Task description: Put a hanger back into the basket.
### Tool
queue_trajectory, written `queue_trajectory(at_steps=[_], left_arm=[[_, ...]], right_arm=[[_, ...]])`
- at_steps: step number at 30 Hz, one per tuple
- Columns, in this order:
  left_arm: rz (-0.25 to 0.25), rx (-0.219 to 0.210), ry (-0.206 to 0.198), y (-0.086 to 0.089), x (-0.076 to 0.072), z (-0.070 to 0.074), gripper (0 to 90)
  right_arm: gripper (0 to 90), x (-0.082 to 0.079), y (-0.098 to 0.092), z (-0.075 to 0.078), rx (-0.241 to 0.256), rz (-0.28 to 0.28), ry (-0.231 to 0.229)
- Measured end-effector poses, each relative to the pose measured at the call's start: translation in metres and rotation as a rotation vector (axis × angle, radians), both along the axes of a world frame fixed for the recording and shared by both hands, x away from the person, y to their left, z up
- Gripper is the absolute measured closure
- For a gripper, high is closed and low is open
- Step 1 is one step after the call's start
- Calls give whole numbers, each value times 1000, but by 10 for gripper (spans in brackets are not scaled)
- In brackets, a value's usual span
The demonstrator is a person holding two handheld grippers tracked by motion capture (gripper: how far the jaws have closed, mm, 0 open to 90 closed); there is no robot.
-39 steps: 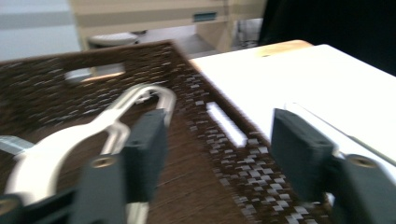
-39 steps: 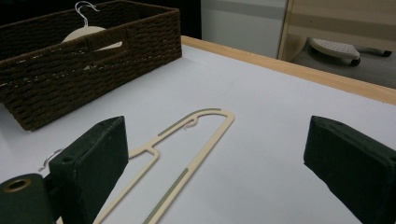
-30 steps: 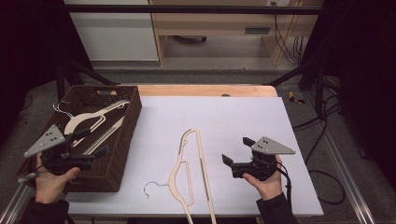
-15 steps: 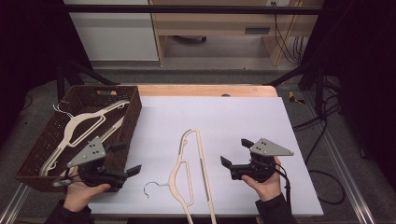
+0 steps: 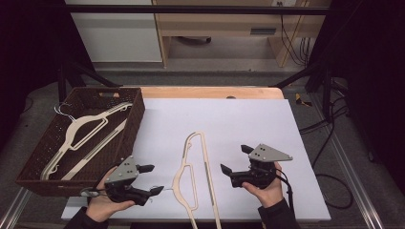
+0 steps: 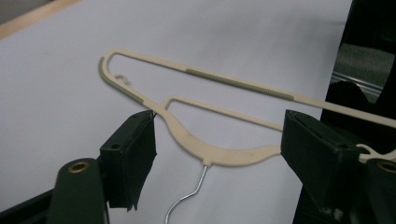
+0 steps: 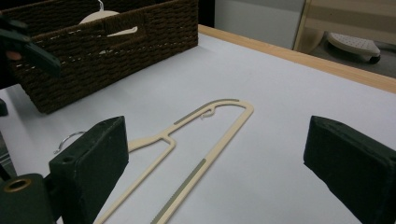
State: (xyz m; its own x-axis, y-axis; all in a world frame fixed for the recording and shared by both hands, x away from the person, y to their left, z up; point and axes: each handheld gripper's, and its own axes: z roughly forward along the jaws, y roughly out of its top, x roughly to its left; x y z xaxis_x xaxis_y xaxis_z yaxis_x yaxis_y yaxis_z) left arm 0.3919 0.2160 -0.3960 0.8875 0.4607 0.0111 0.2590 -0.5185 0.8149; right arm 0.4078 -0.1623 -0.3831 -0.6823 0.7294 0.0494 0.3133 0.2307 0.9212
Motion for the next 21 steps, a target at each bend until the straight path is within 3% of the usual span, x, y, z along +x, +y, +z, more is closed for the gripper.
queue_trajectory(at_steps=[10, 13, 18, 21], left_arm=[[-10, 94, 96, -14, 15, -38, 326], [-16, 125, 124, -16, 21, -49, 385], [-26, 214, 130, -20, 28, -60, 490], [-24, 227, 131, -21, 30, -63, 568]], right_arm=[[70, 0, 4, -2, -9, 11, 8], [70, 0, 4, -3, -7, 10, 8], [70, 1, 4, -4, -9, 8, 11], [70, 1, 4, -4, -12, 15, 13]])
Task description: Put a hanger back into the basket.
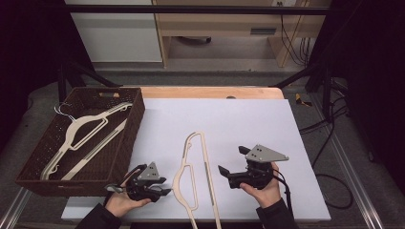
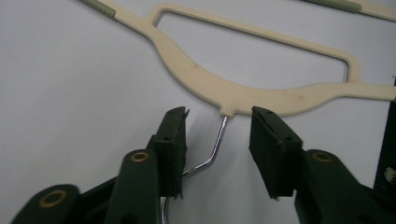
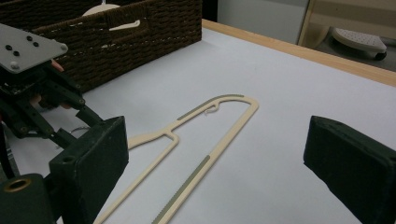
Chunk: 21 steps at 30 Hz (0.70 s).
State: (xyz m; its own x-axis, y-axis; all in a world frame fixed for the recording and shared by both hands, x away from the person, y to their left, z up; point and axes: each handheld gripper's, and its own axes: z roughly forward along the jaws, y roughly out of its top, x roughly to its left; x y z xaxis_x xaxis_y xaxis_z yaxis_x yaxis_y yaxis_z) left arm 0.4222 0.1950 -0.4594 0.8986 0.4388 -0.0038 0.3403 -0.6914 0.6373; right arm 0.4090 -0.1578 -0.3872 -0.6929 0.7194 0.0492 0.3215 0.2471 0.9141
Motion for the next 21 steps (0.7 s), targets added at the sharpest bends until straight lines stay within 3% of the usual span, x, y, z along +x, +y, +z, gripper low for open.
queue_trajectory(at_steps=[2, 4, 21], left_arm=[[-20, 37, -9, 0, 2, -2, 609], [-20, 45, -7, -1, 4, -4, 648], [-68, 51, 8, -4, 5, -7, 856]], right_arm=[[71, 0, 1, -1, 1, 0, 3], [71, 0, 1, -1, -2, -2, 4], [71, 0, 3, -1, 0, 8, 3]])
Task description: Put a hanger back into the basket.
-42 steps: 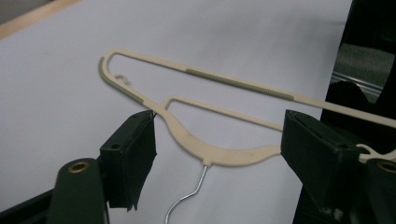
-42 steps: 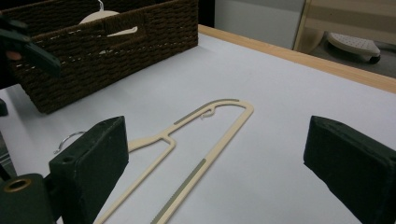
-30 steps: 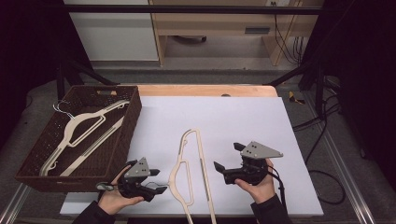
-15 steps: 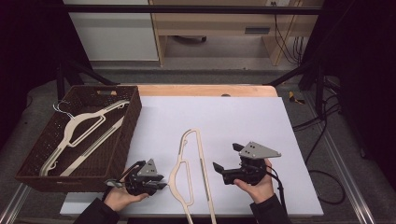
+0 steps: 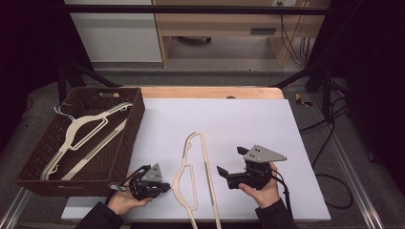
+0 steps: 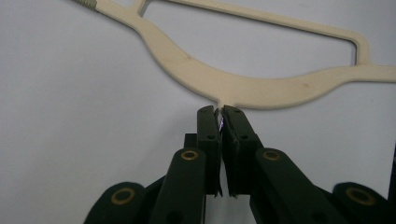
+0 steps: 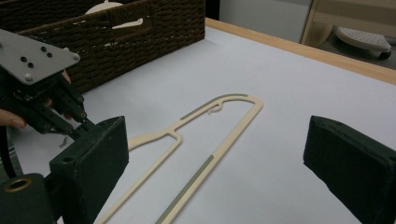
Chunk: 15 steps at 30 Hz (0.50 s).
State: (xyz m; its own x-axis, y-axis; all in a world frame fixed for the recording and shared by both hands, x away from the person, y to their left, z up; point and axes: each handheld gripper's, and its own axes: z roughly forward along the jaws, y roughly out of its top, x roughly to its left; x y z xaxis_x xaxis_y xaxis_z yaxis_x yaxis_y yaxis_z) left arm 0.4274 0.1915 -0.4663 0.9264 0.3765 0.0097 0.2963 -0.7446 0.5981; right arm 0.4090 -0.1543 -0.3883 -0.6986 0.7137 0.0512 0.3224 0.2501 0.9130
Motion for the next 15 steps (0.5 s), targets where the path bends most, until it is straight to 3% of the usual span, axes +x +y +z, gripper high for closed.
queue_trajectory(at_steps=[7, 11, 15], left_arm=[[-35, 3, -9, 0, 1, 0, 873], [-54, 13, -21, 0, 1, 2, 881], [-69, 7, -7, -1, 0, 5, 884]], right_arm=[[80, 0, 6, -4, -8, 22, 14], [88, -1, 17, -9, -15, 50, 31], [93, -4, 31, -15, -26, 82, 51]])
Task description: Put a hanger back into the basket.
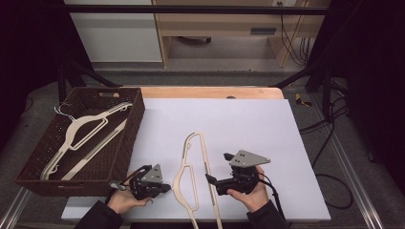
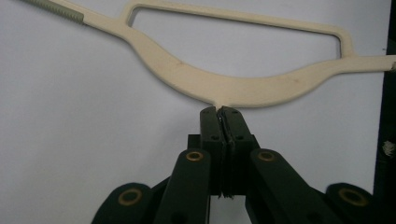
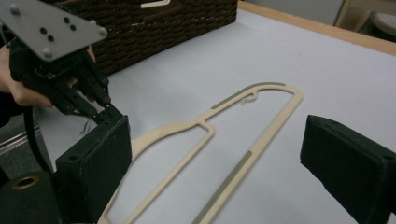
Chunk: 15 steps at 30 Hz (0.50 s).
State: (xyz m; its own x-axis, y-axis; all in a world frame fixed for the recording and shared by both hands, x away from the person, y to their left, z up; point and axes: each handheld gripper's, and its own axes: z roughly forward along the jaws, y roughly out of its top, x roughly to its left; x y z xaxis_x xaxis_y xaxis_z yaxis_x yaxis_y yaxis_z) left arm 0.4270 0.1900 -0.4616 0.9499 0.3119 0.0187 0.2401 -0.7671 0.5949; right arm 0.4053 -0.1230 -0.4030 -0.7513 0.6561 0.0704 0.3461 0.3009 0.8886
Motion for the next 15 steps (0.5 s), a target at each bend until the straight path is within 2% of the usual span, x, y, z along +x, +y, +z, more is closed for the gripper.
queue_trajectory(at_steps=[5, 10, 15], left_arm=[[5, 2, 1, -1, -2, 5, 885], [15, -6, -5, -3, -4, 12, 886], [19, 3, -4, -4, -6, 17, 886]], right_arm=[[113, -4, 16, -6, -4, 50, 17], [140, -8, 33, -17, 2, 84, 55], [153, -13, 57, -34, -55, 122, 100]])
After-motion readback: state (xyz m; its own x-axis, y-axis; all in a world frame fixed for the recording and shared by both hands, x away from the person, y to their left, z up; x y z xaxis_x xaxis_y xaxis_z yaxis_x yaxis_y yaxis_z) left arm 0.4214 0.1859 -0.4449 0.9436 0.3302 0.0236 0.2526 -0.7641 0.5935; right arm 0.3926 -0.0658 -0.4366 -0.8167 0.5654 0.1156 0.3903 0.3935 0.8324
